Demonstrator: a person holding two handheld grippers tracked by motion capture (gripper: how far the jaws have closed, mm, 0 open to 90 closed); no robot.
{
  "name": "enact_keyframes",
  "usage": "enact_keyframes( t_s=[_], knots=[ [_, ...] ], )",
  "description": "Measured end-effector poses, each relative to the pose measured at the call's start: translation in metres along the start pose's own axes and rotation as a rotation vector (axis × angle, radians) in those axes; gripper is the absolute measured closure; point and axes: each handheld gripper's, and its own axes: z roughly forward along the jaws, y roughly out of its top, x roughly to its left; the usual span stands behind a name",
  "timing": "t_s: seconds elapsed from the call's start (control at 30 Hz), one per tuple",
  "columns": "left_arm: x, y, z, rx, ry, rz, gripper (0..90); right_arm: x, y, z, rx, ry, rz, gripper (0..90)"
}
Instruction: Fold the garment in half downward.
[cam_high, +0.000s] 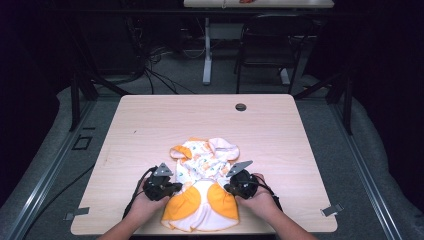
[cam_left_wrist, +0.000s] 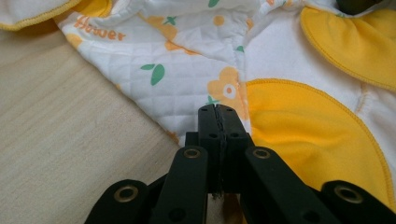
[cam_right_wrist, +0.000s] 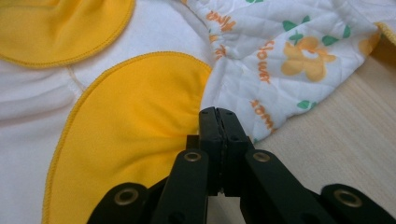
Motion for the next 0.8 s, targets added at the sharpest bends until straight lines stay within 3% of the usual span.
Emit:
enact_keyframes(
  t_s=[0.17,0.37,0.57,0.73,0.77,0.8],
  knots=[
    [-0.002,-0.001,-0.001,0.006,-0.002,0.002,89.9,0.003,-0.001,0.0,-0.002,-0.008,-0.016,89.7],
    [0.002,0.003,-0.003,0.003,-0.003,0.012,89.8,-0.004,0.001,-0.005,-0.009,0.012,0.018,89.0],
    [0.021,0.037,-0.007,-0.034,0.023,-0.014,89.8,-0.022,0.022,-0.012,-0.033,-0.016,0.033,89.8],
    [0.044,0.08,-0.004,-0.063,0.035,-0.009,89.7,-0.052,0.056,-0.013,-0.069,-0.062,0.051,89.7],
    [0.044,0.08,-0.004,-0.063,0.035,-0.009,89.6,-0.052,0.056,-0.013,-0.069,-0.062,0.051,89.7],
    [0.047,0.086,-0.002,-0.061,0.041,-0.001,89.5,-0.062,0.067,-0.011,-0.069,-0.08,0.06,89.7]
  ],
)
